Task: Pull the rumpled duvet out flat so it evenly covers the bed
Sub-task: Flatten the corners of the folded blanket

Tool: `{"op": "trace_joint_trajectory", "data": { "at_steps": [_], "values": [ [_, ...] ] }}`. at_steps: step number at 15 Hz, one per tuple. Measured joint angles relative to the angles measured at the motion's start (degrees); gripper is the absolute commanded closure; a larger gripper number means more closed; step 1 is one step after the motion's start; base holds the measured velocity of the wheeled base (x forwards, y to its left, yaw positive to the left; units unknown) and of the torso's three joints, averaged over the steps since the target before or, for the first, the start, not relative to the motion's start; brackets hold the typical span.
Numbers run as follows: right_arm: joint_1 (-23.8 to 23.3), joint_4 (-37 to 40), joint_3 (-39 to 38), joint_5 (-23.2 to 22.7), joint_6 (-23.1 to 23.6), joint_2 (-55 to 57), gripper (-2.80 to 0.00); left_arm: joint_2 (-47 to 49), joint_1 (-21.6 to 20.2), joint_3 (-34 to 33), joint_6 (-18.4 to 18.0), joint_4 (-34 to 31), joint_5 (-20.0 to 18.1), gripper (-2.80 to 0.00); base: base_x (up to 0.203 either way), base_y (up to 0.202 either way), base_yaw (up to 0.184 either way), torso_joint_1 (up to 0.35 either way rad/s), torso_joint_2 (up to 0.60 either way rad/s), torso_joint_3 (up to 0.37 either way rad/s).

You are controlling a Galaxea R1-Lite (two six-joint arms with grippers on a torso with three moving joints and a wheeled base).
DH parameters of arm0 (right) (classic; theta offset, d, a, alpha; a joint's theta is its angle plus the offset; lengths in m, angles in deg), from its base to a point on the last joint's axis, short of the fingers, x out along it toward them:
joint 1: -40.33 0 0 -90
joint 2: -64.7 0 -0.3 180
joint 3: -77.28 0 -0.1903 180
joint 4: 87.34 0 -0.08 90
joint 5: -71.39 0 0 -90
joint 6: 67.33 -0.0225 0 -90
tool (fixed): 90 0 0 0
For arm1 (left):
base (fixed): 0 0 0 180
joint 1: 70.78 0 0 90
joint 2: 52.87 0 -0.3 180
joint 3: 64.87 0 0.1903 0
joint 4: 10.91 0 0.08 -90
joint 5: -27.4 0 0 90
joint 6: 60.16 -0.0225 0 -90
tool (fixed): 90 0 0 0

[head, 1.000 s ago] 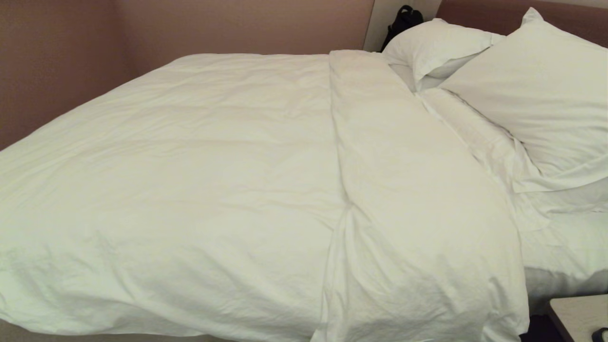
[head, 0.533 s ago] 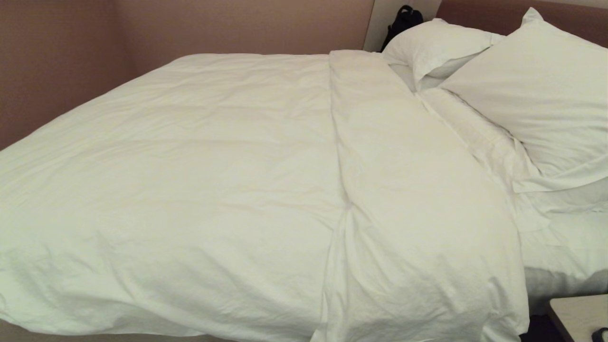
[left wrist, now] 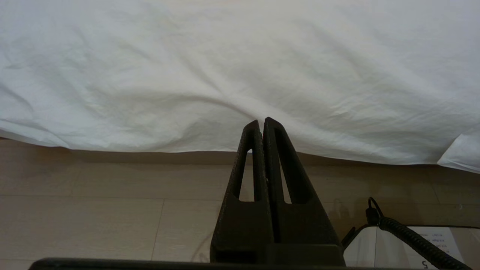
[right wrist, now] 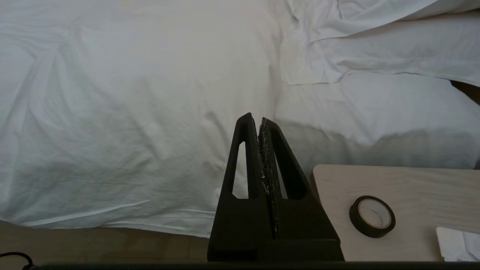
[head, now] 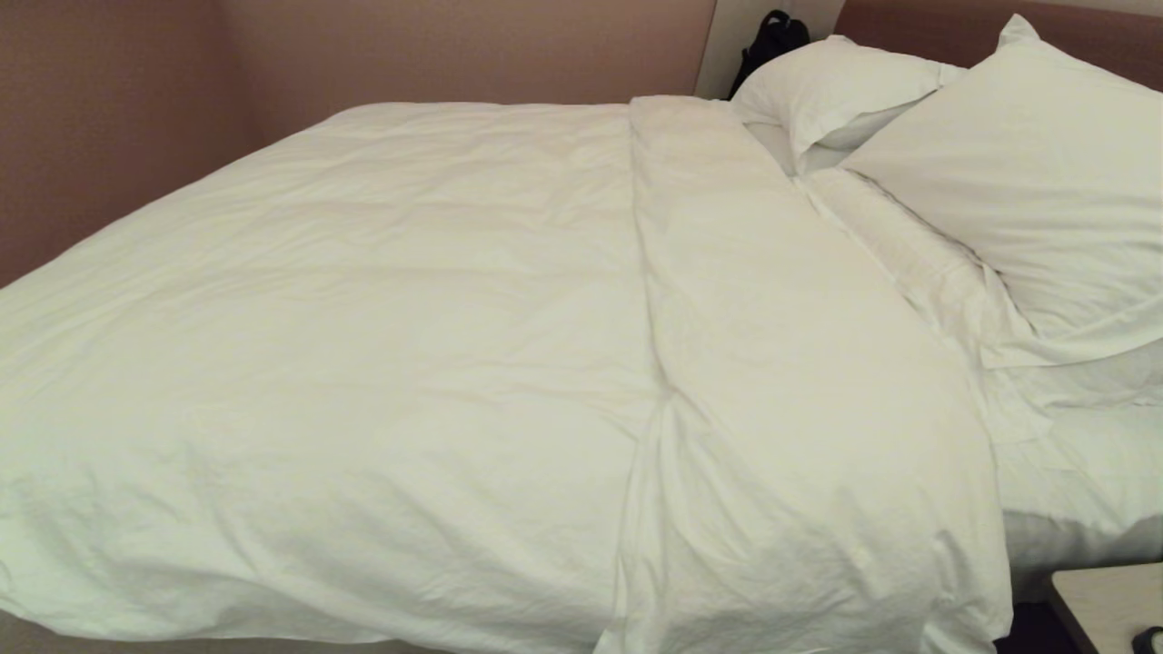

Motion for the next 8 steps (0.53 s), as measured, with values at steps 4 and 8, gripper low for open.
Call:
{"op": "trace_joint_trajectory", "data": {
  "at_steps": [4, 8],
  "values": [
    [0.02, 0.02, -1.38, -0.19, 0.0, 0.0, 0.0, 0.0, 0.0, 0.0, 0.02, 0.0, 0.0, 0.0, 0.0, 0.0, 0.0, 0.0, 0.0, 0.0],
    [0.02, 0.52, -2.16, -1.65, 0.11, 0.0, 0.0, 0.0, 0.0, 0.0, 0.02, -0.01, 0.02, 0.0, 0.0, 0.0, 0.0, 0.0, 0.0, 0.0]
  ]
}}
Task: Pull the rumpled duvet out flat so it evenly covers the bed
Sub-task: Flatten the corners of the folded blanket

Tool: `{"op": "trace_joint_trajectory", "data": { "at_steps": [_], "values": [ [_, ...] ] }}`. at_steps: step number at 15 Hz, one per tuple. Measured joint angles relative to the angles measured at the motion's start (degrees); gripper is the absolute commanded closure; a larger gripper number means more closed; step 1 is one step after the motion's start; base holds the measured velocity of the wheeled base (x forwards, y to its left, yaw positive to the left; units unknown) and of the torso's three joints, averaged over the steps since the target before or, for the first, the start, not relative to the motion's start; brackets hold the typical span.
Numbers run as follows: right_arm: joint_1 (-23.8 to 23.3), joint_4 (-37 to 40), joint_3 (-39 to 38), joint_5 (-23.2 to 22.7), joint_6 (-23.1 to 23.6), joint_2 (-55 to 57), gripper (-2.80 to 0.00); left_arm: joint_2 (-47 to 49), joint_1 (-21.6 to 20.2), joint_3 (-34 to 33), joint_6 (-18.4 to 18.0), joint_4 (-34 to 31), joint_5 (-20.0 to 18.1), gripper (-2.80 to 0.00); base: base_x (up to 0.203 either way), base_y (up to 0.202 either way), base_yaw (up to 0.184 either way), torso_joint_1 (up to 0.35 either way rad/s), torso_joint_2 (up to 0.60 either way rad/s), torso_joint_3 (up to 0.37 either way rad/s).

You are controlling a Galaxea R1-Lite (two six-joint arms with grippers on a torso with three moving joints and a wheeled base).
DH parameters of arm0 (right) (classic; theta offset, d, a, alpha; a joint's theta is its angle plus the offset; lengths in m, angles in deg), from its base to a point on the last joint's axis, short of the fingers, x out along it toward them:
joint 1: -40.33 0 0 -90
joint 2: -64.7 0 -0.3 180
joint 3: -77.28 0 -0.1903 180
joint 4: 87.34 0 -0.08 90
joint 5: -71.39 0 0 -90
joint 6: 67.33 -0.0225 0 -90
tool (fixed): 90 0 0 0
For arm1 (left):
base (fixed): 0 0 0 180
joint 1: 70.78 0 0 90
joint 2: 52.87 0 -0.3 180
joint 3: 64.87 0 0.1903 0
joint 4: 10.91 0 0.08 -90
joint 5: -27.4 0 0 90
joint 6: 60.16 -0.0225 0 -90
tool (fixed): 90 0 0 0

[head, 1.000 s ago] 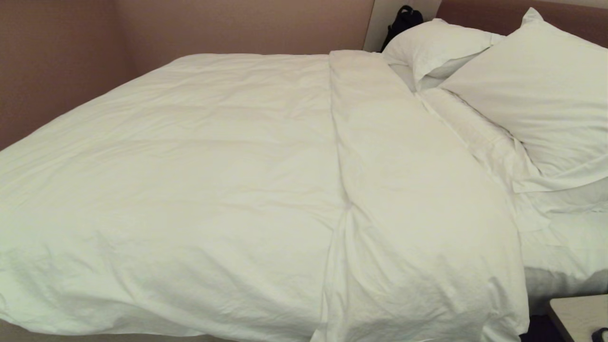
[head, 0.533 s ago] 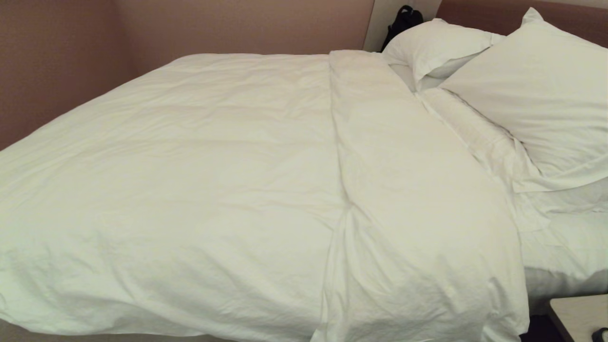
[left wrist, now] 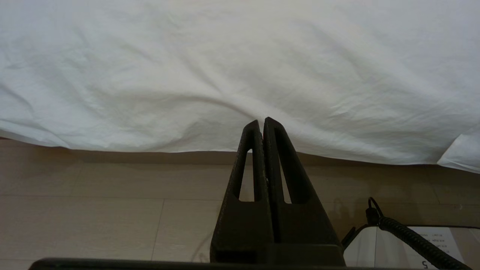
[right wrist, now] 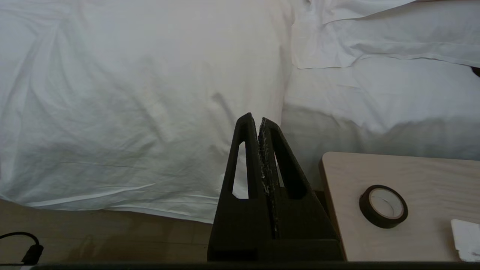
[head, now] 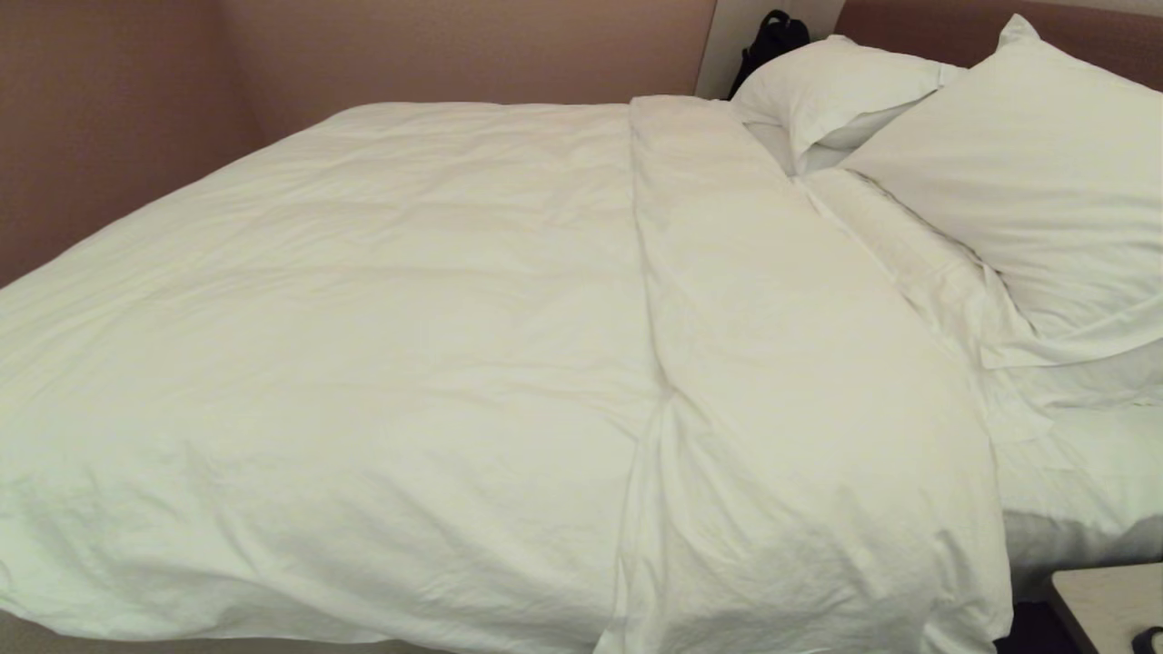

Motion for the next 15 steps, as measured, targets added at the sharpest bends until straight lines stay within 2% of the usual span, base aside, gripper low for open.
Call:
{"op": "trace_joint_trajectory", "data": {
  "at_steps": [4, 15],
  "values": [
    [0.0, 0.29, -0.41, -1.52, -0.48, 0.0, 0.0, 0.0, 0.0, 0.0, -0.02, 0.02, 0.0, 0.0, 0.0, 0.0, 0.0, 0.0, 0.0, 0.0],
    [-0.02, 3.13, -0.5, -1.2, -3.31, -0.09, 0.0, 0.0, 0.0, -0.02, -0.02, 0.02, -0.02, 0.0, 0.0, 0.0, 0.0, 0.0, 0.0, 0.0]
  ]
}}
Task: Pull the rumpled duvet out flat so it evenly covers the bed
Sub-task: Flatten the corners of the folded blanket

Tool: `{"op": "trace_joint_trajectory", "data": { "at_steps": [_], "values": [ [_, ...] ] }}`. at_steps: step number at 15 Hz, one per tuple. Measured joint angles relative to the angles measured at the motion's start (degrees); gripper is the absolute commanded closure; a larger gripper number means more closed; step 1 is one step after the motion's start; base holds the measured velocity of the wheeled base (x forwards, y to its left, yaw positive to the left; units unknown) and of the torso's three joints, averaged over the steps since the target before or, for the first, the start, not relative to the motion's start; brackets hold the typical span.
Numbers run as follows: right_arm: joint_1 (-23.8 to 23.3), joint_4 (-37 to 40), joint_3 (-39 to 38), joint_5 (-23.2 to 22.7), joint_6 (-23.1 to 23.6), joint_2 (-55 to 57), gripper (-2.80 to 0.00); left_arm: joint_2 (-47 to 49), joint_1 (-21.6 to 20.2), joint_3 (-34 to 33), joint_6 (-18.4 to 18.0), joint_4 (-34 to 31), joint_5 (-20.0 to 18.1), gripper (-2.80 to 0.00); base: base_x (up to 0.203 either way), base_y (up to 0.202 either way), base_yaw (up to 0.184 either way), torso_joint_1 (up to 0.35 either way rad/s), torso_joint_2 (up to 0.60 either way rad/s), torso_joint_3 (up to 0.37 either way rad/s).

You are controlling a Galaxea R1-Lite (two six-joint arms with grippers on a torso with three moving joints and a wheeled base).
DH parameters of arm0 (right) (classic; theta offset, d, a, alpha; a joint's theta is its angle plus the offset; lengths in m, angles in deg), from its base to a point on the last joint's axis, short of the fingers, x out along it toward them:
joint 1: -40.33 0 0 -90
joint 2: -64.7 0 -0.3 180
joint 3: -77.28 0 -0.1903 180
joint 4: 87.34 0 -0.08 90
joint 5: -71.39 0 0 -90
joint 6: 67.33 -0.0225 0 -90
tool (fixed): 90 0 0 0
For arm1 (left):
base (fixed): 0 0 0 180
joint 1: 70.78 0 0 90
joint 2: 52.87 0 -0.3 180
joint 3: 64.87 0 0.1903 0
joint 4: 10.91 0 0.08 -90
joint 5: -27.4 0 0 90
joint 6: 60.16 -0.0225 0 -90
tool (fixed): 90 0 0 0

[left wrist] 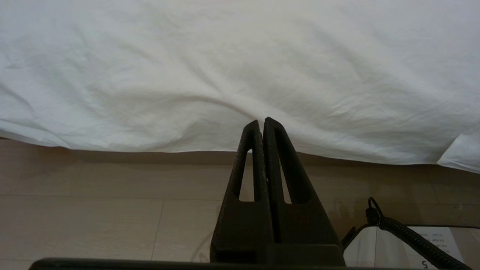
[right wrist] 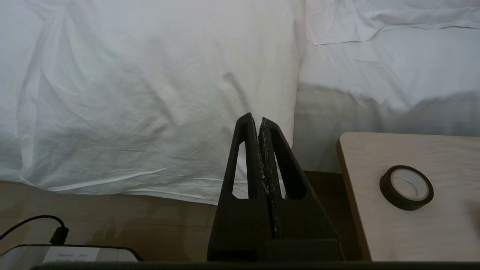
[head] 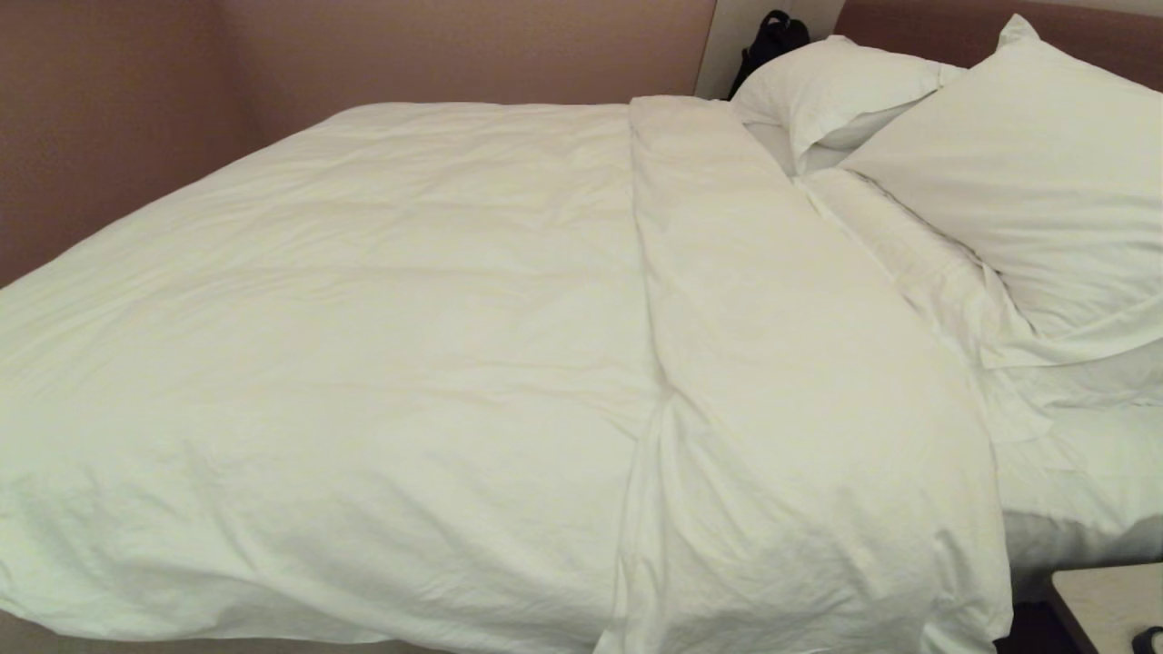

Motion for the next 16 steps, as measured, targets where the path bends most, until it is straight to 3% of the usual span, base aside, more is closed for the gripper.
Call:
{"op": "trace_joint_trajectory", "data": {
  "at_steps": [16],
  "values": [
    [0.02, 0.0, 0.0, 0.11, -0.79, 0.0, 0.0, 0.0, 0.0, 0.03, -0.35, -0.02, -0.02, 0.0, 0.0, 0.0, 0.0, 0.0, 0.0, 0.0]
  ]
}}
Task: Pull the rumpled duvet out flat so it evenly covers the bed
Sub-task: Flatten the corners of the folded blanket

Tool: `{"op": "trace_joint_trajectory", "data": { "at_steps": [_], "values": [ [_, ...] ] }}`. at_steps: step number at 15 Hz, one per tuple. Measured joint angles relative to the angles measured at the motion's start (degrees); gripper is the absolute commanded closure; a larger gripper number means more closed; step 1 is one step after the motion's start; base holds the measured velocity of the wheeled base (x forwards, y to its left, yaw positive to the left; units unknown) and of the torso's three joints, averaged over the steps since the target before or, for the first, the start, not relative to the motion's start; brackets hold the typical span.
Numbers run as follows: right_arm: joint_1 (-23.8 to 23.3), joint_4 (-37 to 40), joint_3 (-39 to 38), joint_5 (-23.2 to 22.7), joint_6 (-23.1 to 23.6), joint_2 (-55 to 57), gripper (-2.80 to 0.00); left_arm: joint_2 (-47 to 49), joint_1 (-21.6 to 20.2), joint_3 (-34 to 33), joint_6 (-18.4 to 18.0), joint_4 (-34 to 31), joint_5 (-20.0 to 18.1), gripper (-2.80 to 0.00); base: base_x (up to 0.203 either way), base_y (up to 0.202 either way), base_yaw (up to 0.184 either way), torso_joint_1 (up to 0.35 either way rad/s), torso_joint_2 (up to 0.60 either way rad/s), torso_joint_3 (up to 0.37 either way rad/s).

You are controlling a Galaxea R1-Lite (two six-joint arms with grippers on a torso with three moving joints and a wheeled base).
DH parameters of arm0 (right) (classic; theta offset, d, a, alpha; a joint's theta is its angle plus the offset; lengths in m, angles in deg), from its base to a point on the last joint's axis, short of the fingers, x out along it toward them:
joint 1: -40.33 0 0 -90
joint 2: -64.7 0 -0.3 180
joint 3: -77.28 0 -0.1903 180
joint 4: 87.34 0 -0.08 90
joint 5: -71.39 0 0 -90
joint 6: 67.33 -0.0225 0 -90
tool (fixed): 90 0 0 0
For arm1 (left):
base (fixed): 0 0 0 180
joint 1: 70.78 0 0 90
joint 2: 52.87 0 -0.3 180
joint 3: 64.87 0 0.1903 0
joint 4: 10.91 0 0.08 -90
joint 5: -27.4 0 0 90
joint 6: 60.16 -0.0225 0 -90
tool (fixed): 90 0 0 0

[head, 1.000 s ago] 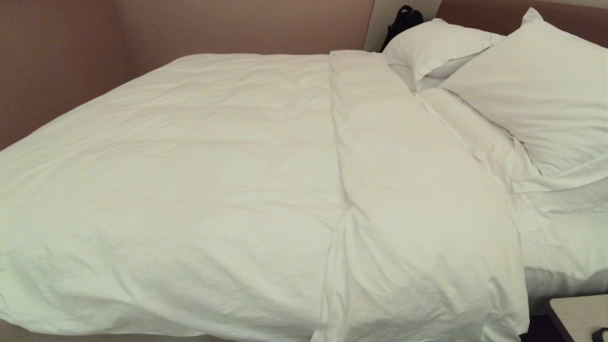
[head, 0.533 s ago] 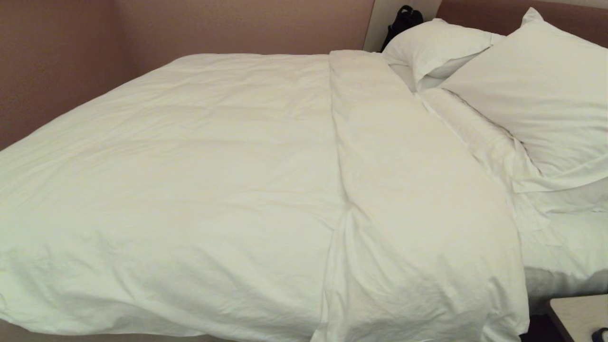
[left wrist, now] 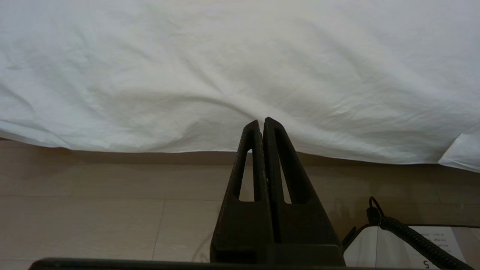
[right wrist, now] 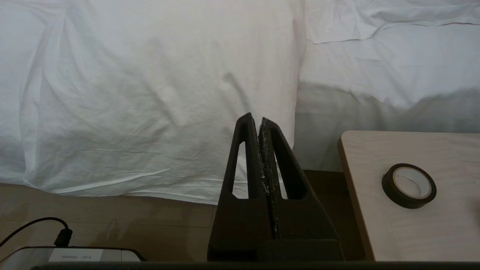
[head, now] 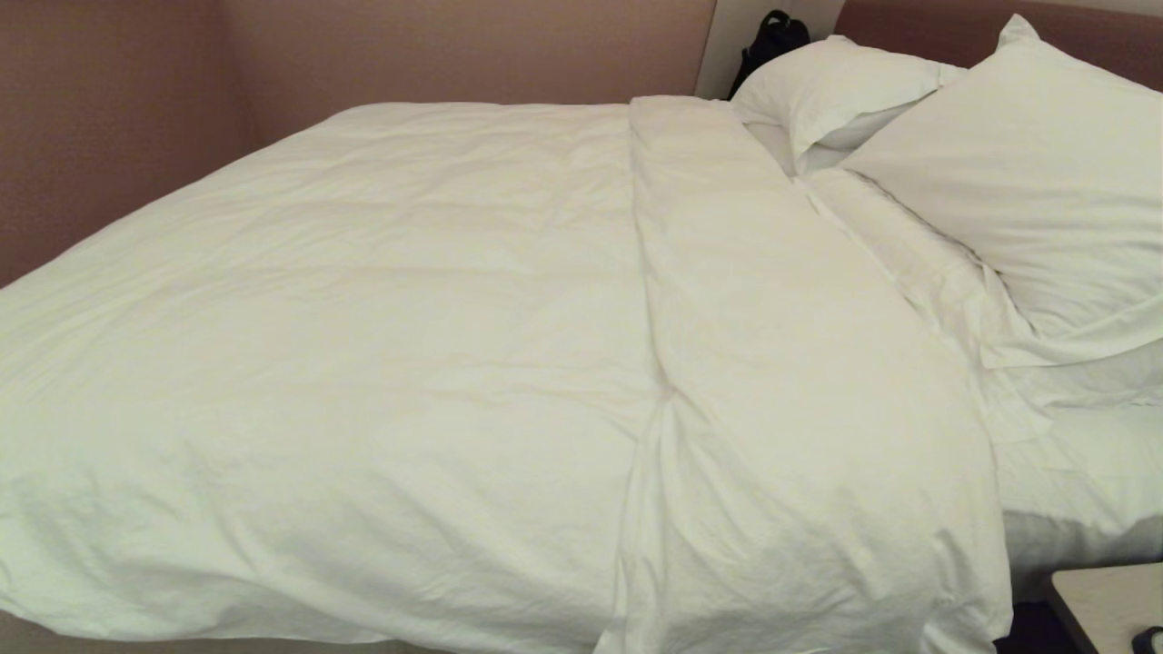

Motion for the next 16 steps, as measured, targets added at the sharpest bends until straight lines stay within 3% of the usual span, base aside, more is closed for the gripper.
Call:
{"op": "trace_joint_trajectory", "data": {
  "at_steps": [16],
  "values": [
    [0.0, 0.0, 0.0, -0.05, 0.02, 0.0, 0.0, 0.0, 0.02, 0.08, -0.34, 0.0, -0.36, 0.0, 0.0, 0.0, 0.0, 0.0, 0.0, 0.0]
  ]
}}
